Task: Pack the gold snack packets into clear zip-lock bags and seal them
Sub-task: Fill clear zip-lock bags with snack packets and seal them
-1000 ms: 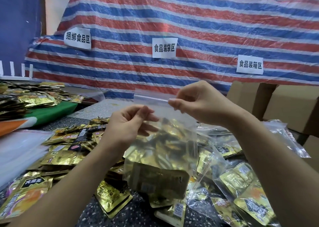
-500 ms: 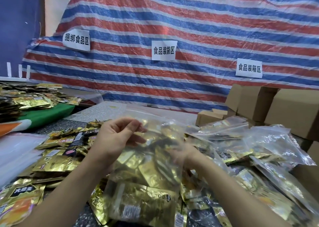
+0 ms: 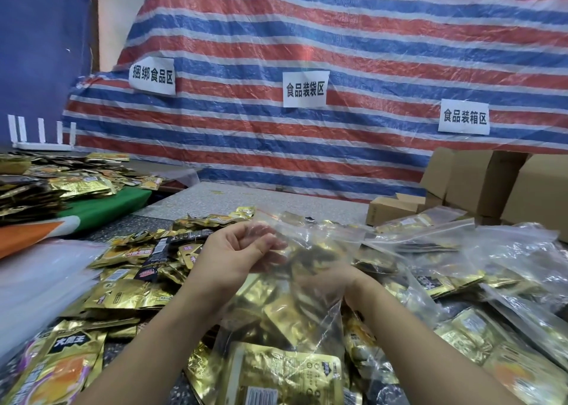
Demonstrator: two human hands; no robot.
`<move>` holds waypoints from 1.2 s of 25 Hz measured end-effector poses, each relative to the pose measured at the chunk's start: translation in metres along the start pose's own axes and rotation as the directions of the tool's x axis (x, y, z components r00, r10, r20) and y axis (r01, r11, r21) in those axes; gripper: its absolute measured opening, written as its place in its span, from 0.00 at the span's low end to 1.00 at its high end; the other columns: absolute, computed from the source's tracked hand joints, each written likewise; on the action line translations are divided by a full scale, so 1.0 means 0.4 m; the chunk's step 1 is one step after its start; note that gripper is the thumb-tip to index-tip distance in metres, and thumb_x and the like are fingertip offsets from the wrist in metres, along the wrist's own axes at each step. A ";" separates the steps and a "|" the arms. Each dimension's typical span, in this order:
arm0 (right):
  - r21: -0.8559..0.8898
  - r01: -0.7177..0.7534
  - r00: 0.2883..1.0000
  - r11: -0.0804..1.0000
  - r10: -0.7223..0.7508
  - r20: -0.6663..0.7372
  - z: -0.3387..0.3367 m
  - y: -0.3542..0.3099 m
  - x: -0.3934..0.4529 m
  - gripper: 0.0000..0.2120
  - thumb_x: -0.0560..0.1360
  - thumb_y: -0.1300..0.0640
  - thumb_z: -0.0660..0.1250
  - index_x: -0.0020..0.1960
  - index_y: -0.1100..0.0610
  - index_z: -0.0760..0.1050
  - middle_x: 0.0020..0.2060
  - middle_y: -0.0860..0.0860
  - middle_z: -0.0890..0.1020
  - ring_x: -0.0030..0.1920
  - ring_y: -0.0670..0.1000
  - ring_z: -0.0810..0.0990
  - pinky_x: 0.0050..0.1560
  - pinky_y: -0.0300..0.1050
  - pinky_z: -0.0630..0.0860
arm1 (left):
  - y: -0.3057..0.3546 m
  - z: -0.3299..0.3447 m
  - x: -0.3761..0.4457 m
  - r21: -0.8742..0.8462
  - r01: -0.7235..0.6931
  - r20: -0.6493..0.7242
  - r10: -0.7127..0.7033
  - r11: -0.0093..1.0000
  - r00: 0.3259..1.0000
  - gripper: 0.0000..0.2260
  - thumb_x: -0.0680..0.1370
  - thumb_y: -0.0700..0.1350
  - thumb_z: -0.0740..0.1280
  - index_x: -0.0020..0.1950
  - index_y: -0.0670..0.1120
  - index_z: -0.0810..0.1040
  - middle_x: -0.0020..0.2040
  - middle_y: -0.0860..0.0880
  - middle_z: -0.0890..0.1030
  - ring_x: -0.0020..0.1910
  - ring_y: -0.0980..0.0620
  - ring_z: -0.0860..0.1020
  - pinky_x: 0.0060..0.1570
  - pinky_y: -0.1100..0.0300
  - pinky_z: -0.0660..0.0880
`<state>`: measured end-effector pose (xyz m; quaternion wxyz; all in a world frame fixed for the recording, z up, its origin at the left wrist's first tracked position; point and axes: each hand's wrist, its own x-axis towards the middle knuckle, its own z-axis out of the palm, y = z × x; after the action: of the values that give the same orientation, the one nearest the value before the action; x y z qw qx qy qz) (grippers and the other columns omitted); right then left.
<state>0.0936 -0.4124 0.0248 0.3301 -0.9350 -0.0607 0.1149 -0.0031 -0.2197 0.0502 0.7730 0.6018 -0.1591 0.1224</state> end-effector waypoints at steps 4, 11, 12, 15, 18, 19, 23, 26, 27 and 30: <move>-0.032 0.036 0.999 0.999 -0.036 0.016 0.006 0.012 0.016 0.15 0.78 0.52 0.65 0.63 0.53 0.76 0.59 0.51 0.79 0.59 0.50 0.80 0.60 0.43 0.77 | 0.003 -0.007 0.004 -0.041 0.047 -0.022 -0.048 0.998 0.999 0.05 0.77 0.37 0.66 0.49 0.41 0.81 0.43 0.41 0.86 0.39 0.46 0.85 0.36 0.61 0.81; 0.226 -0.138 0.975 0.964 0.093 0.200 -0.016 0.018 0.011 0.15 0.79 0.51 0.68 0.61 0.58 0.75 0.55 0.52 0.76 0.54 0.50 0.76 0.68 0.51 0.74 | 0.001 0.006 -0.002 -0.028 0.102 -0.069 -0.104 0.994 0.992 0.12 0.80 0.46 0.63 0.46 0.41 0.83 0.41 0.42 0.86 0.34 0.47 0.84 0.31 0.62 0.78; 0.263 -0.158 0.975 0.952 0.109 0.191 -0.016 0.019 0.010 0.16 0.78 0.52 0.70 0.61 0.60 0.76 0.53 0.54 0.77 0.52 0.51 0.77 0.65 0.51 0.76 | 0.002 0.008 -0.003 -0.033 0.098 -0.072 -0.100 0.995 0.992 0.12 0.78 0.47 0.64 0.44 0.42 0.84 0.41 0.42 0.86 0.33 0.48 0.84 0.30 0.62 0.78; 0.245 -0.097 0.995 0.965 0.088 0.045 -0.013 0.017 0.003 0.16 0.73 0.50 0.74 0.57 0.58 0.78 0.45 0.52 0.81 0.39 0.49 0.79 0.45 0.43 0.80 | 0.007 0.013 -0.007 -0.043 0.082 -0.059 -0.084 0.996 0.995 0.10 0.72 0.49 0.66 0.38 0.47 0.86 0.41 0.42 0.86 0.33 0.49 0.84 0.30 0.63 0.78; 0.218 0.022 0.998 0.976 -0.008 -0.067 -0.028 0.015 -0.014 0.17 0.71 0.49 0.74 0.56 0.47 0.73 0.41 0.48 0.83 0.24 0.41 0.74 0.26 0.35 0.73 | 0.006 0.011 -0.008 -0.052 0.070 -0.059 -0.073 0.996 0.996 0.09 0.71 0.48 0.67 0.37 0.47 0.86 0.41 0.42 0.86 0.33 0.49 0.84 0.30 0.63 0.78; 0.204 0.038 0.994 0.978 -0.016 -0.111 -0.037 0.015 -0.022 0.17 0.71 0.48 0.75 0.56 0.49 0.75 0.44 0.50 0.83 0.25 0.40 0.77 0.27 0.34 0.75 | 0.005 0.009 -0.007 -0.050 0.067 -0.060 -0.070 0.997 0.996 0.09 0.71 0.48 0.67 0.37 0.48 0.86 0.41 0.42 0.85 0.33 0.49 0.84 0.30 0.63 0.78; 0.416 0.040 0.976 0.908 0.054 -0.211 -0.103 0.035 -0.046 0.17 0.72 0.50 0.76 0.54 0.61 0.81 0.50 0.56 0.83 0.46 0.54 0.84 0.46 0.44 0.82 | 0.004 0.005 -0.006 -0.046 0.042 -0.036 -0.044 0.998 0.998 0.08 0.71 0.48 0.68 0.37 0.49 0.86 0.41 0.44 0.86 0.34 0.49 0.84 0.33 0.62 0.80; 0.611 0.081 0.955 0.788 0.115 -0.274 -0.158 0.035 -0.070 0.17 0.77 0.55 0.70 0.60 0.66 0.78 0.47 0.60 0.80 0.45 0.56 0.77 0.46 0.50 0.72 | 0.002 0.006 -0.009 -0.042 0.028 -0.014 -0.029 0.999 0.999 0.07 0.70 0.48 0.69 0.37 0.50 0.86 0.41 0.45 0.86 0.34 0.49 0.84 0.35 0.61 0.80; 0.643 0.106 0.939 0.759 0.136 -0.315 -0.176 0.030 -0.078 0.16 0.77 0.54 0.70 0.58 0.65 0.79 0.46 0.59 0.80 0.43 0.56 0.76 0.44 0.50 0.72 | 0.002 0.007 -0.009 -0.044 0.025 -0.008 -0.026 0.999 1.000 0.06 0.70 0.48 0.69 0.37 0.50 0.86 0.41 0.45 0.86 0.34 0.49 0.84 0.36 0.60 0.81; 0.776 0.239 0.918 0.583 0.126 -0.377 -0.221 -0.001 -0.103 0.11 0.78 0.54 0.70 0.53 0.63 0.80 0.39 0.54 0.83 0.37 0.51 0.81 0.38 0.44 0.77 | 0.003 0.006 -0.009 -0.054 0.026 0.003 -0.025 0.998 1.000 0.06 0.69 0.47 0.70 0.37 0.49 0.86 0.40 0.45 0.86 0.34 0.49 0.84 0.37 0.59 0.82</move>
<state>0.0762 -0.4732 0.0989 0.7277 -0.6813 0.0355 -0.0708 -0.0072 -0.2219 0.0505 0.7904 0.5827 -0.1557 0.1074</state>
